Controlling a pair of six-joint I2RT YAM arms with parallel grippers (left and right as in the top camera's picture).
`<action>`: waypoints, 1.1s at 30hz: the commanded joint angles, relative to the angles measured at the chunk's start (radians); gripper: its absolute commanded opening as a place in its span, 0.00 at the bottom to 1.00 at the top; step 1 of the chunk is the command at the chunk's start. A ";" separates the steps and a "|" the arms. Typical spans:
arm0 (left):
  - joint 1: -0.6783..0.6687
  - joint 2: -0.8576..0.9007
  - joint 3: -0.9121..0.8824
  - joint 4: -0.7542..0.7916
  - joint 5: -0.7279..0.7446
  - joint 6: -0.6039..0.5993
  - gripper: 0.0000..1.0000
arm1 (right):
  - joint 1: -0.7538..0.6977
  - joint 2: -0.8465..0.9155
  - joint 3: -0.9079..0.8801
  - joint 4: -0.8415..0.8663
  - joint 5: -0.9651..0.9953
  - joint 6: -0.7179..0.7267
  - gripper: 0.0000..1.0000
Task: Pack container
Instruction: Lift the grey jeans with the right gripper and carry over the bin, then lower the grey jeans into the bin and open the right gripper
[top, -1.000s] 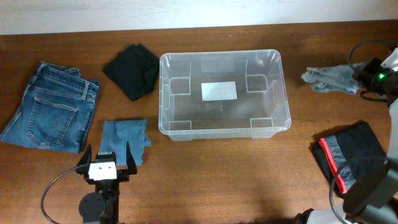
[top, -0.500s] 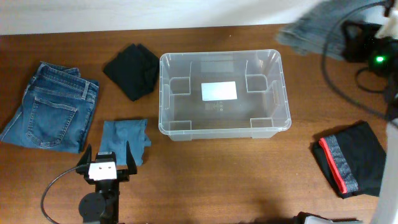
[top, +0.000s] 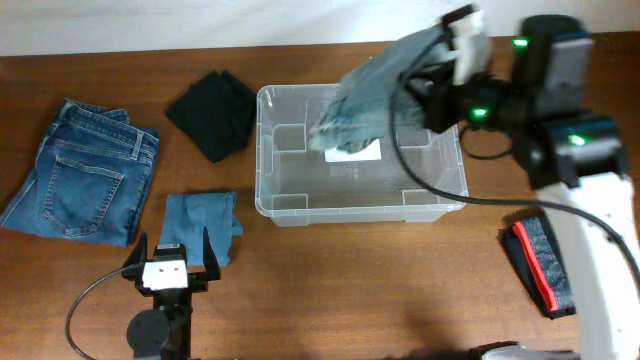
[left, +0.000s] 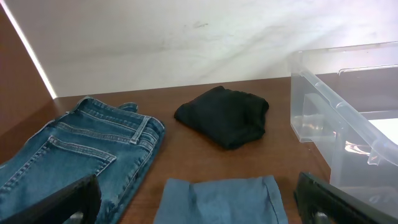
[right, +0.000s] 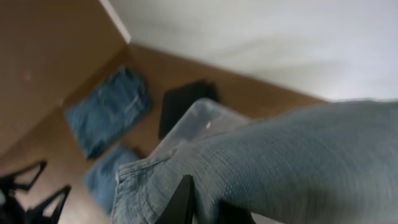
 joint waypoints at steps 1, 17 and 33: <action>0.002 -0.004 -0.005 -0.002 0.011 0.010 1.00 | 0.055 0.044 0.030 -0.006 -0.017 -0.114 0.04; 0.002 -0.004 -0.005 -0.002 0.011 0.010 1.00 | 0.109 0.256 0.030 -0.095 -0.048 -0.251 0.04; 0.002 -0.004 -0.005 -0.002 0.011 0.010 1.00 | 0.108 0.347 0.023 -0.147 0.013 -0.357 0.04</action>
